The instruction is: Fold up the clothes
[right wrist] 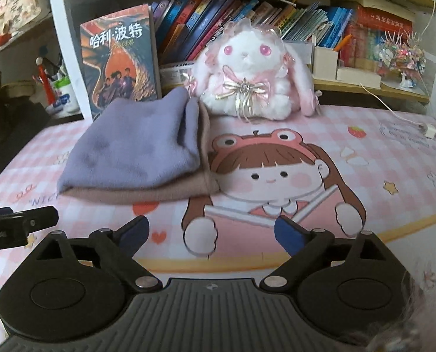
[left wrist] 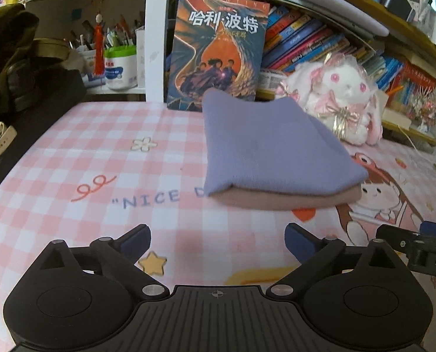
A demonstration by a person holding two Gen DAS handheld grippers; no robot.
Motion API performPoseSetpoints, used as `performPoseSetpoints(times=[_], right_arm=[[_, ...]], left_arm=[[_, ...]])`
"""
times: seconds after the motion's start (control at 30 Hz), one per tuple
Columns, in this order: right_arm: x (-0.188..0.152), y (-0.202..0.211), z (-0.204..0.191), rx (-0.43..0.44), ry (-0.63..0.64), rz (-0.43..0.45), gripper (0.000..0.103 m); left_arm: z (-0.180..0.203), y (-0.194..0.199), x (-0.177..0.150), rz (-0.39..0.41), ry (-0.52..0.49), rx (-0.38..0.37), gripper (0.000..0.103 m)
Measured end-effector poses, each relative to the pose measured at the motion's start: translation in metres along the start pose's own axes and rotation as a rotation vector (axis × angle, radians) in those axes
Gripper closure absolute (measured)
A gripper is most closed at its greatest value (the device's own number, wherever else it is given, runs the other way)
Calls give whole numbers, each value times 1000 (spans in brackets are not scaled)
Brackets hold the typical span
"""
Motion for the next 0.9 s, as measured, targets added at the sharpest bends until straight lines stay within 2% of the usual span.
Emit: performPoseSetpoints(times=[0.4,0.9], right_arm=[[-11,18,-3,-28,-4,8,2],[-13,27,-7,-34,-3,16,1]], left_arm=[[4,16,-8,17,-17,-9,2],[0,22,-9,18,-8,-17,2]])
Point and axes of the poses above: each gripper's, at about its wrist camera, not at the fingertips, and y roughly against the way its jaws point, z to its right, x to its top, the point moved 4 cm from there along -y, roughly the way its jaws point, and after that the axes turned 10 degrees about y, right-handed, at the moved point
